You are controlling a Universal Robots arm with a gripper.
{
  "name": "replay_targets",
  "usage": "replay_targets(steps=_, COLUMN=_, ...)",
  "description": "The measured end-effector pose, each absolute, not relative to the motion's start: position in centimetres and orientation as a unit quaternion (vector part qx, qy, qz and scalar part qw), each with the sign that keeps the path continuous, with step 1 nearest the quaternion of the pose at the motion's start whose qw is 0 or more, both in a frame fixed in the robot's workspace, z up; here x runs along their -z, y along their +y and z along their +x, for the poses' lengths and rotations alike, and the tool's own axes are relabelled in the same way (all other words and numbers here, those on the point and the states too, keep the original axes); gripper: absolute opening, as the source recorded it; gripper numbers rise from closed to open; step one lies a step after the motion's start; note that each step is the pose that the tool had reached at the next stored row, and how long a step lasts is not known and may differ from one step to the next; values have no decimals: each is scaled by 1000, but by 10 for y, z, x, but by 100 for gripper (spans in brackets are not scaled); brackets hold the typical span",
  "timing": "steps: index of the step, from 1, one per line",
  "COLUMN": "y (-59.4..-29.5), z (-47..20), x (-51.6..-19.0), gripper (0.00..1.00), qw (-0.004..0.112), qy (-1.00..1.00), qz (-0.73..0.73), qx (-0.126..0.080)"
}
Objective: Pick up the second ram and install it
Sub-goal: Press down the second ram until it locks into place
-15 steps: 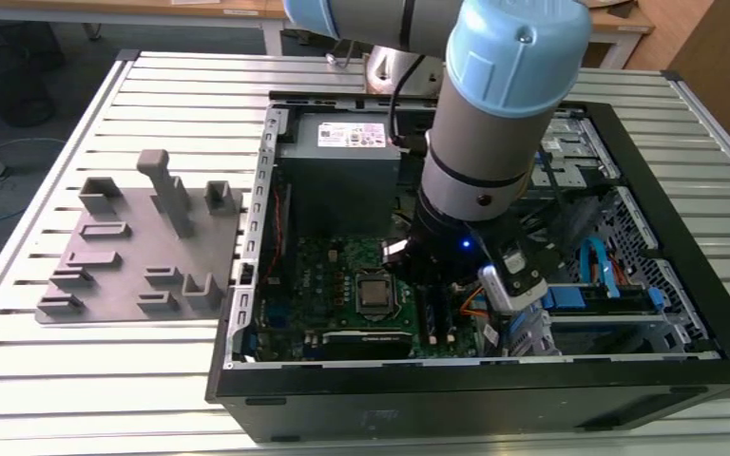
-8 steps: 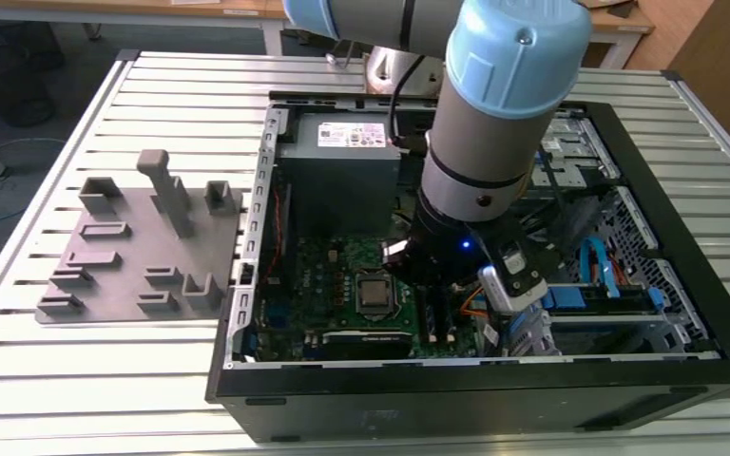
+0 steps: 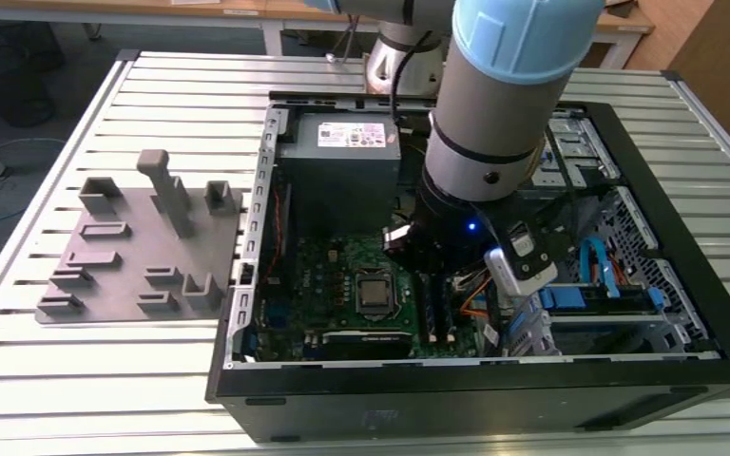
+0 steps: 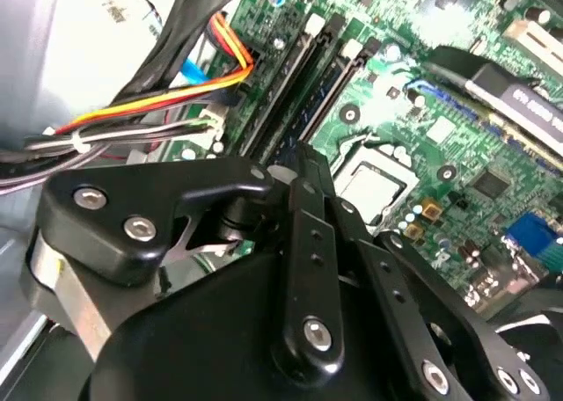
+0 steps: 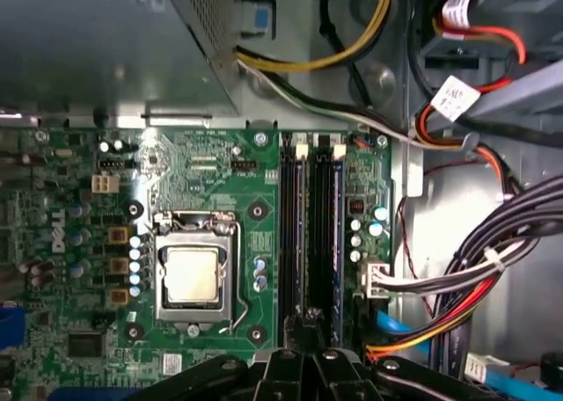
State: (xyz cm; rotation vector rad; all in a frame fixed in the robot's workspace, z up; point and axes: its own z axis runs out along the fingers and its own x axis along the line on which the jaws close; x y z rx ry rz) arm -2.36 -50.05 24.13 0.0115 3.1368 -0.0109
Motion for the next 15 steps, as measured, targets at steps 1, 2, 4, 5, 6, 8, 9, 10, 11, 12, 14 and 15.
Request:
replay_targets(steps=1, y=-499, z=-24, x=-242, gripper=11, qw=3, qy=1000, qz=4, qx=4)
replay_targets(steps=2, y=-497, z=-24, x=-244, gripper=11, qw=3, qy=1000, qz=4, qx=4)
replay_targets(steps=4, y=-496, z=-24, x=-248, gripper=11, qw=4, qy=1000, qz=4, qx=4)
replay_targets(steps=5, y=-496, z=-24, x=-250, gripper=11, qw=4, qy=1000, qz=4, qx=4)
replay_targets(steps=6, y=-496, z=-24, x=-253, gripper=11, qw=5, qy=1000, qz=4, qx=4)
replay_targets(steps=8, y=-496, z=-24, x=-260, gripper=11, qw=5, qy=1000, qz=4, qx=3)
replay_targets(steps=9, y=-496, z=-24, x=-263, gripper=11, qw=5, qy=1000, qz=4, qx=4)
replay_targets(steps=10, y=-496, z=-25, x=-267, gripper=11, qw=5, qy=1000, qz=4, qx=3)
replay_targets(steps=11, y=-496, z=-25, x=-270, gripper=11, qw=5, qy=1000, qz=4, qx=3)
replay_targets(steps=12, y=-496, z=-25, x=-271, gripper=11, qw=5, qy=1000, qz=4, qx=3)
replay_targets(steps=14, y=-496, z=-25, x=-273, gripper=11, qw=5, qy=1000, qz=4, qx=3)
replay_targets(steps=15, y=-496, z=-25, x=-273, gripper=11, qw=5, qy=1000, qz=4, qx=3)
